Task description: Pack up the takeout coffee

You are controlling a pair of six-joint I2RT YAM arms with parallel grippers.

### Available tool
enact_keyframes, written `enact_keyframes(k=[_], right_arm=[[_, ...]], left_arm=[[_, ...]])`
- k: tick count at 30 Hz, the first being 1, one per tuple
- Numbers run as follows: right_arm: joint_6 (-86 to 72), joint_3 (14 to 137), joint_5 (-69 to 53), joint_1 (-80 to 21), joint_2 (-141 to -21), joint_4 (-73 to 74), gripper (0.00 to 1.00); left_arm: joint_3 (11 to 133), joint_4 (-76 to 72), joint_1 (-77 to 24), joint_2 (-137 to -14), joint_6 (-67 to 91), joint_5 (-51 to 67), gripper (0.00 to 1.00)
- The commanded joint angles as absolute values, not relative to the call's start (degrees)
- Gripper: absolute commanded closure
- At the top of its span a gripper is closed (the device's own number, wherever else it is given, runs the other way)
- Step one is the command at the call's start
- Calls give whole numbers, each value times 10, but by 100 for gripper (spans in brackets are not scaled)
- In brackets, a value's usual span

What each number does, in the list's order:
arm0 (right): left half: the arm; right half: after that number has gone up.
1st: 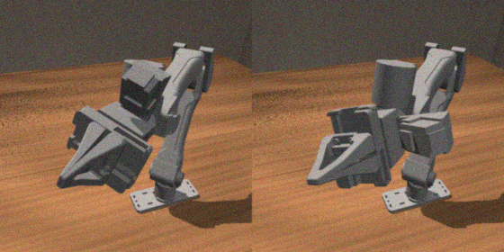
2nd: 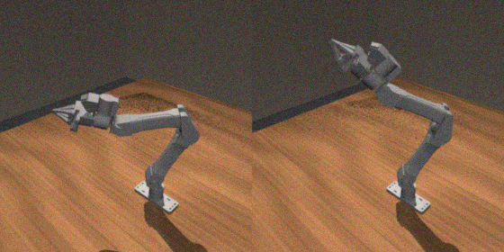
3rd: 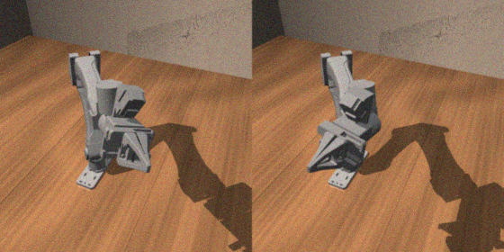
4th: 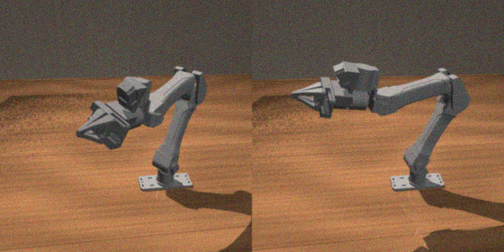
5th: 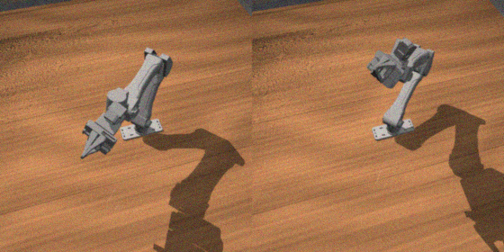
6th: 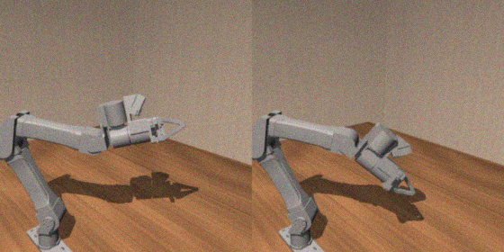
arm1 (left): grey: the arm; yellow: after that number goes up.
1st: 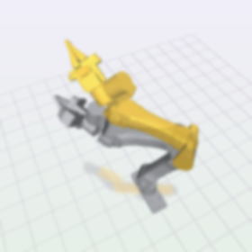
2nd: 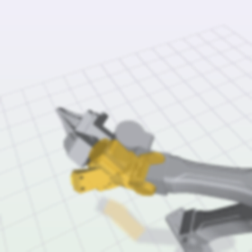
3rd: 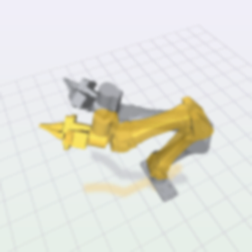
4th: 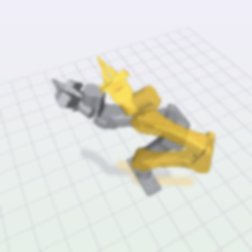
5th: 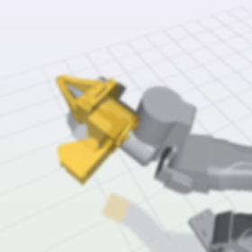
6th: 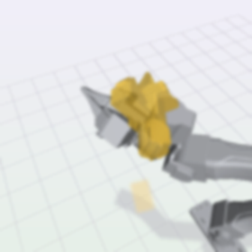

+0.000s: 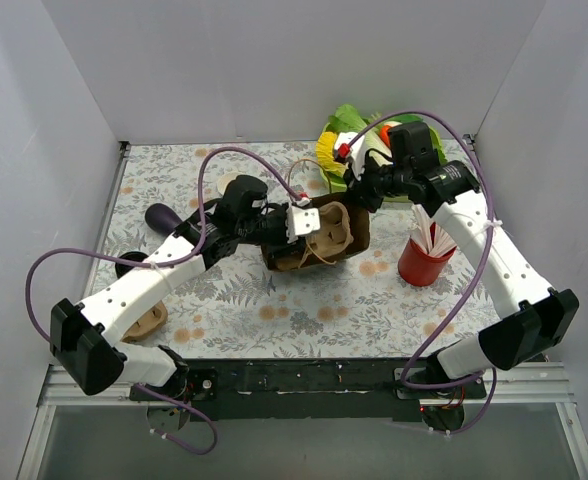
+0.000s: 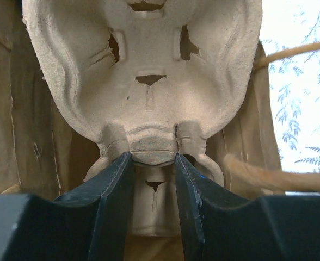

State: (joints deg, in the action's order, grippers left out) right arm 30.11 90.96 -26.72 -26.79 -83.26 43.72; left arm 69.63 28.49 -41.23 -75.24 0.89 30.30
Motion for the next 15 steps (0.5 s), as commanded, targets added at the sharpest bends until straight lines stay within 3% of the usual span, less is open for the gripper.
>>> enact_keyframes(k=[1,5,15], right_arm=[[340,910,-252,-275,-799,447,99],[370,889,-243,-296,-778,455,99],[319,814,-216,-318,-730,406,99]], left_arm=[[723,330,-436,-764,-25,220,100],[733,332,-457,-782,-19,146,100],[740,330,-472,-805,32,119,100]])
